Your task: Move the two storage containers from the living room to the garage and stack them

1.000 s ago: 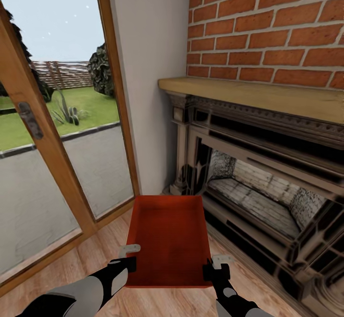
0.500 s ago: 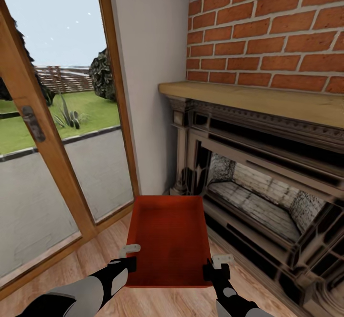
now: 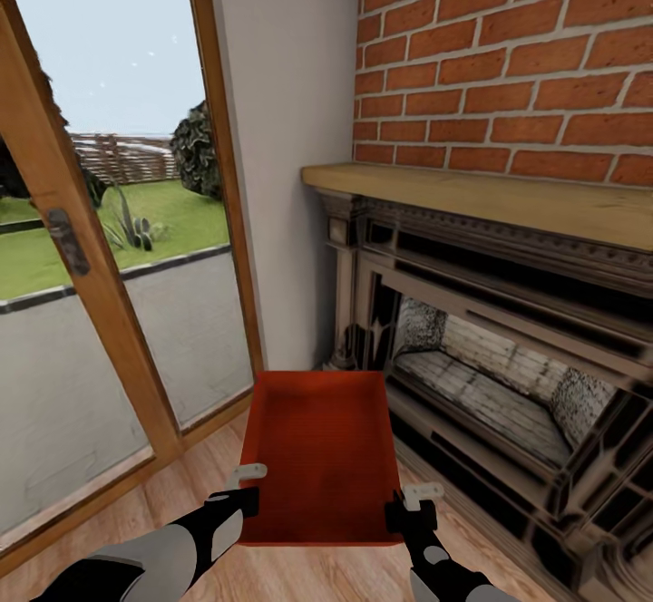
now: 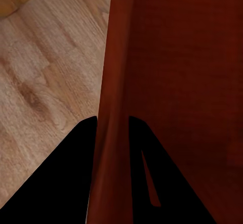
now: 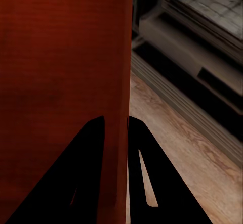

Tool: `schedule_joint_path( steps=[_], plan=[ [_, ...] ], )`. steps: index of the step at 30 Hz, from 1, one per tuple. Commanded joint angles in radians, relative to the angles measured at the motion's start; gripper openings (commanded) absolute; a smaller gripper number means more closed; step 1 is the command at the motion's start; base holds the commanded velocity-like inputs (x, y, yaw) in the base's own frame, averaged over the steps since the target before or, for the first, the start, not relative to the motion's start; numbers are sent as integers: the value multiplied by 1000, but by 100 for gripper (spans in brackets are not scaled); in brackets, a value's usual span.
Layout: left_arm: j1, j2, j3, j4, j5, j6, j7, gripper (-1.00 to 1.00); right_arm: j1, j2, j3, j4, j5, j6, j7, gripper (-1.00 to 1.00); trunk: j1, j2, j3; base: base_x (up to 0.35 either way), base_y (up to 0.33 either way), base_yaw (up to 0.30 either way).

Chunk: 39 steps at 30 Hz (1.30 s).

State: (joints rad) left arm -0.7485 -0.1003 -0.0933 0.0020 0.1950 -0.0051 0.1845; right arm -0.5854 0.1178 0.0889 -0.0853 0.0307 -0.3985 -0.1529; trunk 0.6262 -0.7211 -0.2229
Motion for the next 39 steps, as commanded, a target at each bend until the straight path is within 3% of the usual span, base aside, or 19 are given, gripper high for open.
schedule_joint_path(
  steps=[1,14,39],
  plan=[
    [-2,7,7,-3,0,-7,9,-100,-1,-3,8,15,-18,-5,-14,-100,0,-1,0,0,0,0],
    [-2,7,7,-3,0,-7,9,-100,-1,-4,7,15,-18,-5,-13,-100,0,-1,19,0,0,0],
    [-2,6,7,-3,-5,-7,9,-100,-1,-2,8,15,-18,-6,-14,-100,0,-1,22,0,0,-23]
  ],
)
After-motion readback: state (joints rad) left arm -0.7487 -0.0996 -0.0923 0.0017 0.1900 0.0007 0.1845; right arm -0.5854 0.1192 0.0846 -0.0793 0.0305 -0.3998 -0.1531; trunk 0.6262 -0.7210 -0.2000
